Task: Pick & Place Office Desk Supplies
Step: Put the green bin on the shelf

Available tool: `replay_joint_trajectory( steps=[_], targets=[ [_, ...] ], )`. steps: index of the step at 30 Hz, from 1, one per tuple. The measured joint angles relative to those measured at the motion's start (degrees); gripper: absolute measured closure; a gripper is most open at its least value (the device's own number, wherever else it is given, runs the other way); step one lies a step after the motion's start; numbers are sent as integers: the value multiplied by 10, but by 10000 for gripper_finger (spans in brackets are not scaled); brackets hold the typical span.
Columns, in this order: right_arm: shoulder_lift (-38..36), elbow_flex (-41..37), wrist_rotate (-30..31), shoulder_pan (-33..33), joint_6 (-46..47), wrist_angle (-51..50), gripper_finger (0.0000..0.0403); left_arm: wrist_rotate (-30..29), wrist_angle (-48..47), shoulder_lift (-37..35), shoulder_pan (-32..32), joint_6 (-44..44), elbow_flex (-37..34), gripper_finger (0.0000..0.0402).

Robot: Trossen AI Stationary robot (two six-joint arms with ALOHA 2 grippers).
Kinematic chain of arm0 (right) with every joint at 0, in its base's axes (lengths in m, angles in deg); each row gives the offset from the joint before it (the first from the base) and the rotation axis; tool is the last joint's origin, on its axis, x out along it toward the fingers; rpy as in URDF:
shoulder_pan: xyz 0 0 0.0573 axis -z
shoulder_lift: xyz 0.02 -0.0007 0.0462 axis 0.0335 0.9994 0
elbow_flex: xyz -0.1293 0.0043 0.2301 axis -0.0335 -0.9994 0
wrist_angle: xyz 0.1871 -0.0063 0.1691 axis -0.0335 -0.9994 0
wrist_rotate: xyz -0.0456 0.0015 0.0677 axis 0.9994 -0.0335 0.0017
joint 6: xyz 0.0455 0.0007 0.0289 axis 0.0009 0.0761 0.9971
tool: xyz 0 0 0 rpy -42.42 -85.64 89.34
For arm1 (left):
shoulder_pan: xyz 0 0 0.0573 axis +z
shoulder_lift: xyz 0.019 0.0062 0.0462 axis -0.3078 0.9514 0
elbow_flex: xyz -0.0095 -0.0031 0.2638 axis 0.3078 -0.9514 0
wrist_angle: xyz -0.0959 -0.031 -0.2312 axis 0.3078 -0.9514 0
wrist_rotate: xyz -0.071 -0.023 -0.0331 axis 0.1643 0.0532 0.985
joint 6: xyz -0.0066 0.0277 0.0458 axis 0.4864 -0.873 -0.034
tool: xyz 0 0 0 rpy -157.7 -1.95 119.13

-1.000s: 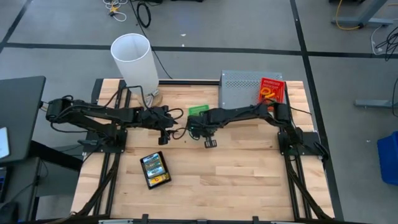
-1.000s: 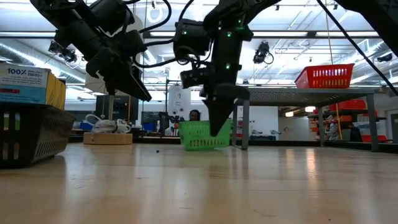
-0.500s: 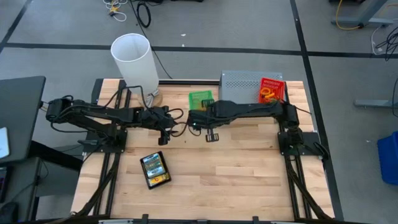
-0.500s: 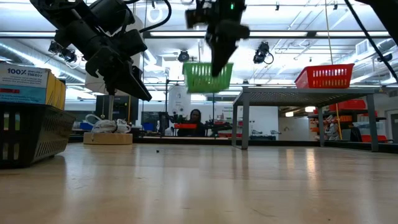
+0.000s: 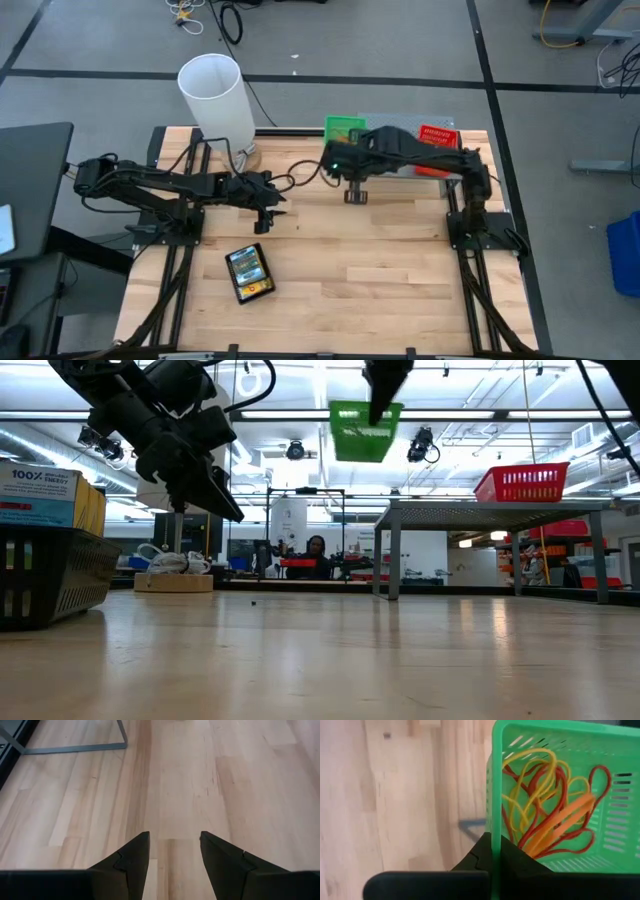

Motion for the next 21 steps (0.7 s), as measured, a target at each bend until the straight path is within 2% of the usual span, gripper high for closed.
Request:
replay_joint_trajectory(
  steps=[6,10,16,21],
  targets=[
    [-54,-80,-79,38,-28,5,400,11,0,0,0,1,0,220],
    [-110,-178,-161,50,-52,123,400,10,1,0,0,-1,0,220],
    [-179,-334,-158,59,-65,226,400,10,1,0,0,-1,0,220],
    [-220,-429,-104,65,-42,247,400,10,1,0,0,-1,0,220]
  ],
)
